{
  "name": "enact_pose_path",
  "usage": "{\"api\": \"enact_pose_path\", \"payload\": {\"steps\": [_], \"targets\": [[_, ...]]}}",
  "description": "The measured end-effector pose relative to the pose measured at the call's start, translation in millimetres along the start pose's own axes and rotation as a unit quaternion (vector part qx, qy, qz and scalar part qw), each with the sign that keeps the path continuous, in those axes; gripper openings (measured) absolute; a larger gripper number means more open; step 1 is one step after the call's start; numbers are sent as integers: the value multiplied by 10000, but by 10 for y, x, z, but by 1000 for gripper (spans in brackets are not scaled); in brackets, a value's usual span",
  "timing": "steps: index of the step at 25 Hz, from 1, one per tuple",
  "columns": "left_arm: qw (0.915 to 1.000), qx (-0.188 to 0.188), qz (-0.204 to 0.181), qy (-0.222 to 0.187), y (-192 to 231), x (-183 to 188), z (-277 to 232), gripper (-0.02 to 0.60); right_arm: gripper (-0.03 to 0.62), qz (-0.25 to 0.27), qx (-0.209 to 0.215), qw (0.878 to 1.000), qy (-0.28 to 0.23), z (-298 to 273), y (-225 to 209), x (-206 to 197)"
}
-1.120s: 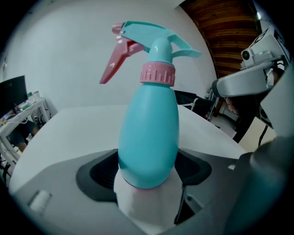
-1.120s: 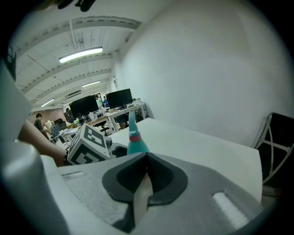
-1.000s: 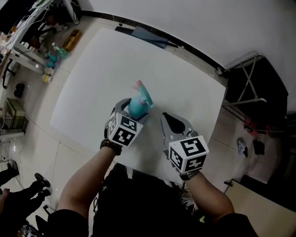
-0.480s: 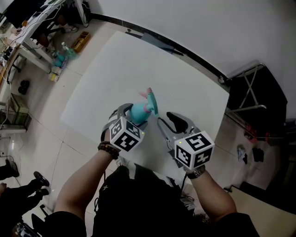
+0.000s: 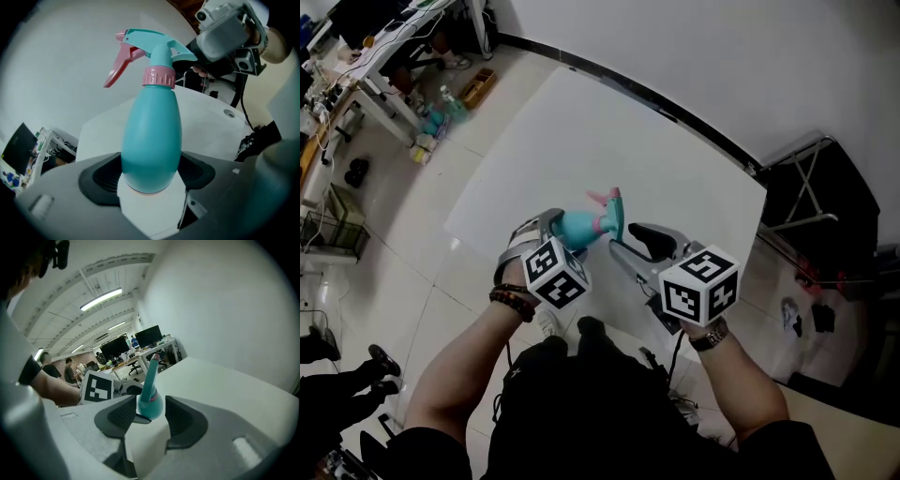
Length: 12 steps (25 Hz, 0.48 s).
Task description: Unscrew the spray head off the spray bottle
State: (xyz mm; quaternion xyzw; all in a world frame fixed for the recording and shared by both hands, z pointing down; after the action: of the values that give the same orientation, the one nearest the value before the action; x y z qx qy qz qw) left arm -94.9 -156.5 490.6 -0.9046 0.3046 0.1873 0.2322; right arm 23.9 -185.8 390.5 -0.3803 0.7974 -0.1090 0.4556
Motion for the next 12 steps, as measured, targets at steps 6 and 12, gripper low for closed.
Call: {"api": "enact_pose_path", "payload": {"steps": [6, 12], "targets": [[9975, 278, -572, 302, -49, -96, 237, 399, 178, -257, 306, 9990, 216, -88, 242, 11], [9903, 537, -1124, 608, -87, -198, 405, 399, 178, -427, 405, 9972, 466, -169, 397, -27]]}}
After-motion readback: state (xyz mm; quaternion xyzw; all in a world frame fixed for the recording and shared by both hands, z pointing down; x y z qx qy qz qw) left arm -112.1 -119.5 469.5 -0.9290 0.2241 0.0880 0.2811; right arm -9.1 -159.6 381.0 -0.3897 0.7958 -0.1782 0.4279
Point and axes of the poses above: the fingertips, and each gripper's own axes: z backward along the fingers, y to its left, x out of its top, the point moved 6 cm from there along z, backward along the fingers, and after that the axes turned 13 degrees about -z, right-handed, at the moved point
